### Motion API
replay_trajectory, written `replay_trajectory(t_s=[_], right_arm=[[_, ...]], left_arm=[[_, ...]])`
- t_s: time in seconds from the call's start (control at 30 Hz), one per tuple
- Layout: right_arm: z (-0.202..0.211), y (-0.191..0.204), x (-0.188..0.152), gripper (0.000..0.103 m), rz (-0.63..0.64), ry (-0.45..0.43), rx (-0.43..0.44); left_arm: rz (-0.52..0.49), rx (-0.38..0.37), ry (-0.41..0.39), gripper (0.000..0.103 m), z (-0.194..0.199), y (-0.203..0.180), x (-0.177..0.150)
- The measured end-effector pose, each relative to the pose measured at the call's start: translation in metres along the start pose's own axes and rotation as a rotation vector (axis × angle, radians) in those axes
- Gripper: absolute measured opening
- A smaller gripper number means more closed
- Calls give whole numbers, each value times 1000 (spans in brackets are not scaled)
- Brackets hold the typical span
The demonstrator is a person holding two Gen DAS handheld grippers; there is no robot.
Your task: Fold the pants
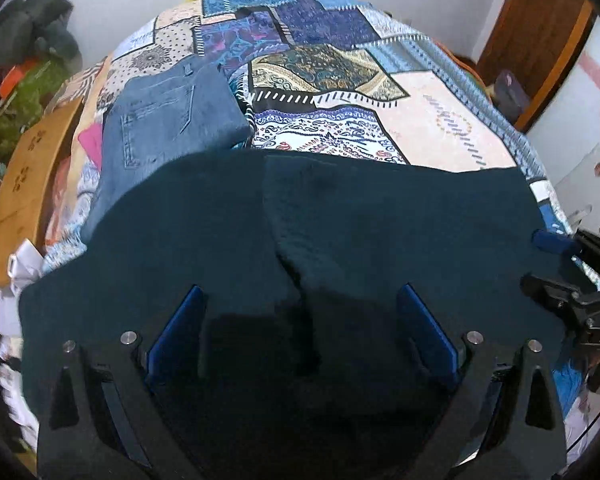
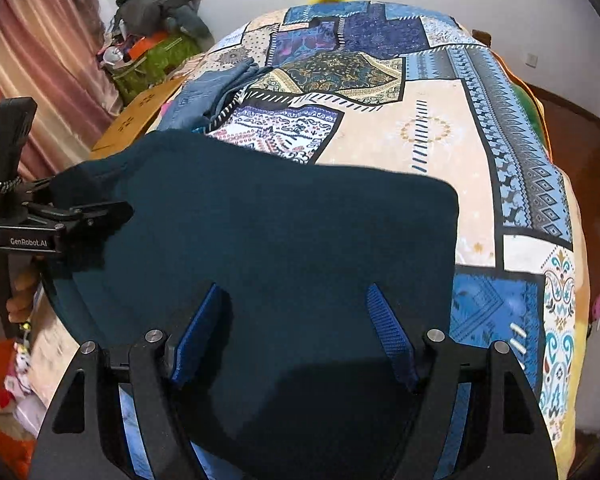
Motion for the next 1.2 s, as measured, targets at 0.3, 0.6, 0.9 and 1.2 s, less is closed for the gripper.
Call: replay_trajectory(t_s=[0.3,0.6,0.9,1.2], right_arm=[[16,3,-17,72,-26,-15,-31],[36,9,-22,72,-26,-16,-116],[57,17,-3,72,8,-57,-174],[65,52,54,72,111,-167,-175]], left_arm=[[5,-3,-50,100,13,5,-11],[31,13,-123,100,36,12,-27],[69,5,-213,100,84,36,-22],[249,71,-347,100,131,123,-11]])
Point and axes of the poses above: each gripper's, at about its wrist camera, not at the fingertips, and z roughly against the way its jaws point, y to its left, x to its top, the point moved 9 cm from there along -z, roughly the way its jaws point, and after that the axes turned 14 degrees about z, right-handed, at the moved point
